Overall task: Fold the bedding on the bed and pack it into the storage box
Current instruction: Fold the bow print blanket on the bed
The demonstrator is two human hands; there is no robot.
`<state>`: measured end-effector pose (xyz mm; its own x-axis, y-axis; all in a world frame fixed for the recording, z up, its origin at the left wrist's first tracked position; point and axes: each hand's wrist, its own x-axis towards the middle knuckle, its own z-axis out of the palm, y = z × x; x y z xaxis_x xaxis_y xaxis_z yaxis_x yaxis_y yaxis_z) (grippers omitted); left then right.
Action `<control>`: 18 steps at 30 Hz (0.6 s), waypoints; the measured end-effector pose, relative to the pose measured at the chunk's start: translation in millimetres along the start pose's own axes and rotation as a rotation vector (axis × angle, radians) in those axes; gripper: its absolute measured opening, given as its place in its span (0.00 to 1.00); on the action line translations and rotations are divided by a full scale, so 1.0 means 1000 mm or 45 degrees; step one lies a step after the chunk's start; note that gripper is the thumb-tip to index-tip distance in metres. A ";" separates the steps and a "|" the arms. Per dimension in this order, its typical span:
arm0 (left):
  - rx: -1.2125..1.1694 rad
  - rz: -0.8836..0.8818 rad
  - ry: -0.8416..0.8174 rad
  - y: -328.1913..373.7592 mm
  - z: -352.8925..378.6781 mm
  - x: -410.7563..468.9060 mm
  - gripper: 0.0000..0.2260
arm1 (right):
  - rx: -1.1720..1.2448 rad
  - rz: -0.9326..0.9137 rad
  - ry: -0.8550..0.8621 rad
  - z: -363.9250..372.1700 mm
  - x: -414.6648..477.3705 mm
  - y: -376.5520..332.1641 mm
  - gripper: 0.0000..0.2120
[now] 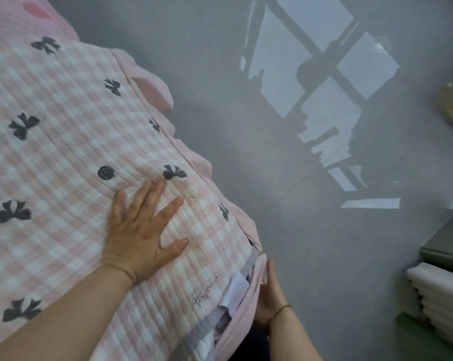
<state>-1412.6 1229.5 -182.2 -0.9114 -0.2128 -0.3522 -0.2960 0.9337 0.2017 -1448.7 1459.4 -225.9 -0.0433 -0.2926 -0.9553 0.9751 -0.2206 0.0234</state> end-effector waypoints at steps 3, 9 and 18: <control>0.073 0.005 -0.046 0.005 -0.006 -0.002 0.32 | 0.118 -0.055 -0.102 0.008 -0.005 -0.029 0.47; 0.149 -0.055 -0.026 0.017 -0.014 -0.007 0.38 | -0.156 -0.351 -0.177 0.019 -0.034 -0.070 0.28; -0.060 -0.561 -0.172 0.068 -0.015 -0.064 0.29 | -0.609 -0.537 0.100 0.027 -0.072 -0.062 0.18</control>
<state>-1378.4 1302.6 -132.1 -0.6512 -0.5440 -0.5291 -0.6622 0.7479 0.0461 -1511.5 1468.8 -150.6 -0.4458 -0.1985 -0.8728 0.8678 0.1431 -0.4758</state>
